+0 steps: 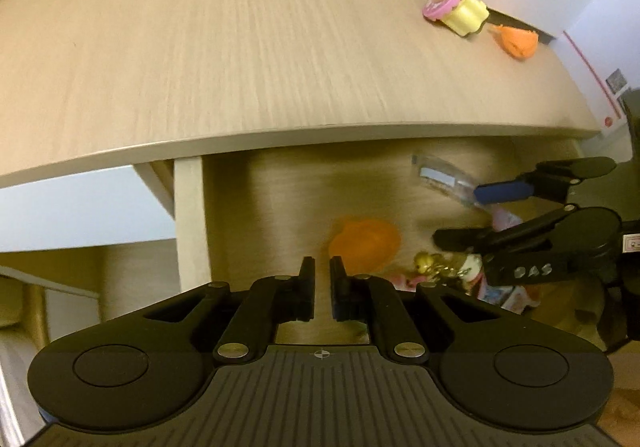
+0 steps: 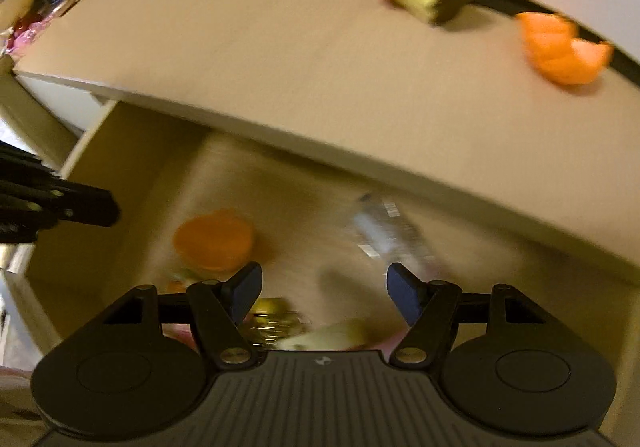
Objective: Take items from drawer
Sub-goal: 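Grasp the orange pumpkin half in the drawer with the right gripper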
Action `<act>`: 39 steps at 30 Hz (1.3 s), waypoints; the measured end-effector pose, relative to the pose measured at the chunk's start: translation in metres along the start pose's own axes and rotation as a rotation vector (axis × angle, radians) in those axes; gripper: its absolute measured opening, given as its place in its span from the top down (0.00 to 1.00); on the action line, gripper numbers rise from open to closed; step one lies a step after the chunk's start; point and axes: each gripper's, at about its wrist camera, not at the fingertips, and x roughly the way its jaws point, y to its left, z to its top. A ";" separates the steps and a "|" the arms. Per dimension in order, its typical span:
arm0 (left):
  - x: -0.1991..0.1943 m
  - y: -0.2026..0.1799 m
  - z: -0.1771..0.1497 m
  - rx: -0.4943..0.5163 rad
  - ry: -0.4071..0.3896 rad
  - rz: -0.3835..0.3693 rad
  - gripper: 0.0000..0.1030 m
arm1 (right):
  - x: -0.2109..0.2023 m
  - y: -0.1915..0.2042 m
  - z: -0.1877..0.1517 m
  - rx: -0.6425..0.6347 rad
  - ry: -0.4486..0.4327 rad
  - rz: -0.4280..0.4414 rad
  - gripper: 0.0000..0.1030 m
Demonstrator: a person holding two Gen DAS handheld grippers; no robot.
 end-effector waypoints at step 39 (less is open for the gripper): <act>0.025 -0.062 -0.020 0.413 0.222 -0.210 0.87 | -0.069 -0.044 -0.054 0.373 -0.104 -0.099 0.96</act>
